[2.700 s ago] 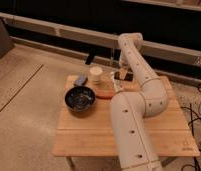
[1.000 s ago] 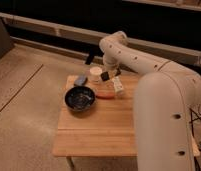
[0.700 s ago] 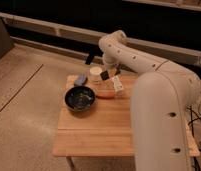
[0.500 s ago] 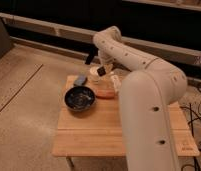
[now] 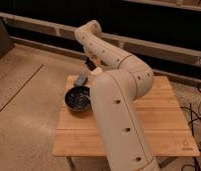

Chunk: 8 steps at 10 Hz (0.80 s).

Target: Place the eraser on the white sponge

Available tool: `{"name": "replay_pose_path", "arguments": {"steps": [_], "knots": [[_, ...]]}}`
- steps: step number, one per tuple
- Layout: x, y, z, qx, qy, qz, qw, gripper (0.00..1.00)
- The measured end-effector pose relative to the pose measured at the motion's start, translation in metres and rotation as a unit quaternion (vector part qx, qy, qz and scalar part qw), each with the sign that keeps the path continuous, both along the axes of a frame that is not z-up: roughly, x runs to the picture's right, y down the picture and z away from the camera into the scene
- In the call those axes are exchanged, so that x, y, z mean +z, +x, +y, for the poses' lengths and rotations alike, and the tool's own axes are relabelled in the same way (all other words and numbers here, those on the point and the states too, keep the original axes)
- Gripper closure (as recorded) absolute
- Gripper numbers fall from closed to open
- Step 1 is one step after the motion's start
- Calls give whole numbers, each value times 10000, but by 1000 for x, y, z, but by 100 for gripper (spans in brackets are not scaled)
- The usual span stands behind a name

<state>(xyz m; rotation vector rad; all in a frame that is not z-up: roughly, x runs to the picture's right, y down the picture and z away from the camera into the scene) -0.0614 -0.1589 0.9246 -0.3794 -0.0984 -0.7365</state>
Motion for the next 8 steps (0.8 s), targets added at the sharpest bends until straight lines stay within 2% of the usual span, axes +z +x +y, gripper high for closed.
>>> {"name": "replay_pose_path", "arguments": {"steps": [3,5,6,8], "knots": [[13,-56,20,-323,-276,-482,9979,100],[14,-84,18,-590,-277,-721,9953,100],[14,-91,19,-689,-286,-780,9942,100],[22,-99,31,-826,-459,-929,9912,100]]}}
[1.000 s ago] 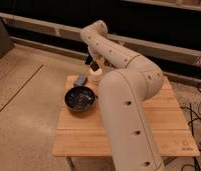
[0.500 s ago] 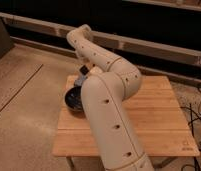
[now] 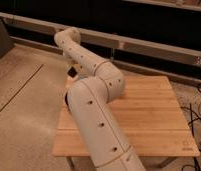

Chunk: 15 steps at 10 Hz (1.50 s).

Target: Place the eraser on the white sponge

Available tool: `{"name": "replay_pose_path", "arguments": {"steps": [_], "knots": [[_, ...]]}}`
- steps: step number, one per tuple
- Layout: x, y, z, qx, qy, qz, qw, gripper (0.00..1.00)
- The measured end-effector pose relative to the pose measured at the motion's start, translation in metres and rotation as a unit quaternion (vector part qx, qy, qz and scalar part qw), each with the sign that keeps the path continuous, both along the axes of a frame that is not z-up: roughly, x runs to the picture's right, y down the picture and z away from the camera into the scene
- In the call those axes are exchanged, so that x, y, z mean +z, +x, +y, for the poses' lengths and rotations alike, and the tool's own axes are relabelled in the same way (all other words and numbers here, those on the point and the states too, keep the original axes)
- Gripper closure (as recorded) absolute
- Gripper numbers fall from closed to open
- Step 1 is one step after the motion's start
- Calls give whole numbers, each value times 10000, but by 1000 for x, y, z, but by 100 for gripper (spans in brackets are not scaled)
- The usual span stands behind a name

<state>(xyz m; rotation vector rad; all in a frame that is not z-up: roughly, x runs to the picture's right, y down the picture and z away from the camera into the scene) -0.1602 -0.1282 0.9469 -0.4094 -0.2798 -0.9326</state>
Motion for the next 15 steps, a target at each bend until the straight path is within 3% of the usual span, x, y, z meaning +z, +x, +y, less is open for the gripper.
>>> {"name": "replay_pose_path", "arguments": {"steps": [3,9,15], "knots": [[17,11,22,-41,-343,-78,9994,100],[39,33,42,52,-680,-86,9976,99],[45,45,46,129,-742,-52,9971,43]]}}
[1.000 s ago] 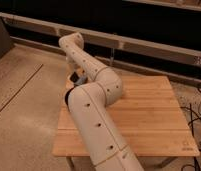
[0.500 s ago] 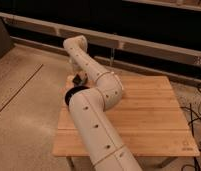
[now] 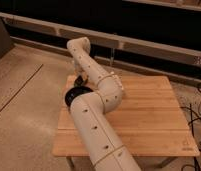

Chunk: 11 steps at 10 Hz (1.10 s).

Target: Place the eraser on the white sponge

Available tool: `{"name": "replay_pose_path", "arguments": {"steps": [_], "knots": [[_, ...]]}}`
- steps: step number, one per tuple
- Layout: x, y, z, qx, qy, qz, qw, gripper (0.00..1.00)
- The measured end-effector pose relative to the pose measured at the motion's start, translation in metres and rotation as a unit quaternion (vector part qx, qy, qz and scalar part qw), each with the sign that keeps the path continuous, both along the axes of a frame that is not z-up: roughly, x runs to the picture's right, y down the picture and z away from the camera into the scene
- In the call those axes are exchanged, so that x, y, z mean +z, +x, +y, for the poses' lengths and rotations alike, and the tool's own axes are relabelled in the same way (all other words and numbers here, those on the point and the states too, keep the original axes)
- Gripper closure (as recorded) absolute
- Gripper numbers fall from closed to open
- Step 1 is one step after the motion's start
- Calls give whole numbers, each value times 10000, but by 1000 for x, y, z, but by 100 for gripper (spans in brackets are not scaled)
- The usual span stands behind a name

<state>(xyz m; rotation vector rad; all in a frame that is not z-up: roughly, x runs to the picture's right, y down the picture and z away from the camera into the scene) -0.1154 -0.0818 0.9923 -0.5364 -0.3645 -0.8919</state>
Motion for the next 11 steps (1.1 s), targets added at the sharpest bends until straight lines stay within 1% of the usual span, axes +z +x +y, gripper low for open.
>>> {"name": "replay_pose_path", "arguments": {"steps": [1,2,7,10,11], "knots": [[-1,-1,-1,-14,5,-13,10000,31],[-1,-4,-2,-41,18,-35,10000,25],[-3,-18,0,-217,19,-155,9996,25],[-3,-17,5,-199,-63,-199,9996,25],[-5,-16,7,-158,-128,-183,9996,25]]}}
